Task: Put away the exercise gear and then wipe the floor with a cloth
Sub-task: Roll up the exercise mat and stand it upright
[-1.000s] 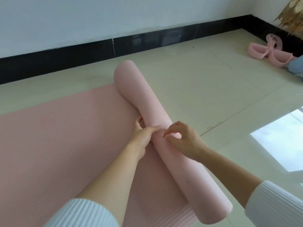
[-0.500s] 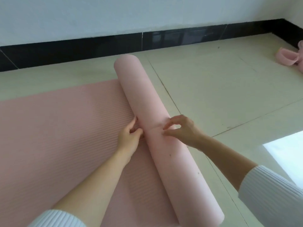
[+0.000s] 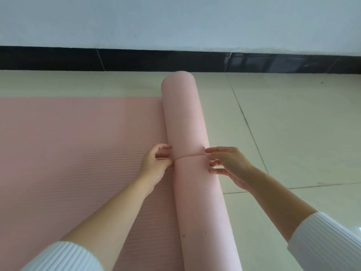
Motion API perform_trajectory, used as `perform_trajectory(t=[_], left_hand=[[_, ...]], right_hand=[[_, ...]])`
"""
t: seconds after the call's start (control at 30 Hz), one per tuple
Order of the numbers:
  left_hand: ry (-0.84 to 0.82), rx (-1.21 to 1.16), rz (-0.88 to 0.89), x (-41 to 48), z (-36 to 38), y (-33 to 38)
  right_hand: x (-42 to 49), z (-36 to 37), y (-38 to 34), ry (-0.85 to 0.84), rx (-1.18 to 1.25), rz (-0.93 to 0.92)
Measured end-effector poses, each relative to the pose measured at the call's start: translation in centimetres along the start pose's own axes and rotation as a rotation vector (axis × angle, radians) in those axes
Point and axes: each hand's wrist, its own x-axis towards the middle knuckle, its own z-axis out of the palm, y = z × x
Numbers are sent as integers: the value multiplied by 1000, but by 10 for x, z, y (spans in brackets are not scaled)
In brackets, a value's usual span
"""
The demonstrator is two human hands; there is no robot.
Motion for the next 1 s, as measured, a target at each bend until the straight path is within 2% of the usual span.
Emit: perform_trajectory(t=[0.07,0.13,0.23,0.3,0.33,0.43,0.47,0.5,0.57,0.67,0.73,0.83,0.9,0.93,1.0], left_hand=[[-38,-84,-149,-6,-22,-1],[-136,-115,-250,-14,-47,-4],[-281,33,-232,-24,-66,-5],[-187,27,-231,-24,-78,-7],[-99,-7,-232,-24,-85,-8],[193,-7,-178,-30,-115,-11],[248,20,-140,-33,-125,-12],[271,32,-115,-37,-134,-12],[196,78,-126,-49,-149,-9],[-11,173,-210,-68,-165,-3],[-29,151,-232,-74,-174,-4],[129,113,-242,-75,-189,-9],[226,75,-253,-74,-204,-13],[232,52,-263,-75,-210,-16],[190,9,-301,-78,-217,-21]], right_hand=[[4,18,-3,25,-248,-102],[4,39,-10,-38,-362,-202],[-1,69,-20,-153,-429,-277],[-1,88,-25,-163,-468,-310],[-1,95,-28,-159,-404,-289],[-1,116,-39,-195,80,-12],[2,125,-40,-220,191,59],[4,136,-41,-232,179,82],[8,160,-44,-193,-47,40],[4,189,-56,-173,-439,-134],[0,206,-60,-250,-525,-217],[-4,231,-51,-348,-435,-307],[0,238,-41,-266,-224,-315],[3,237,-35,-218,-135,-288],[8,231,-22,-204,-160,-243]])
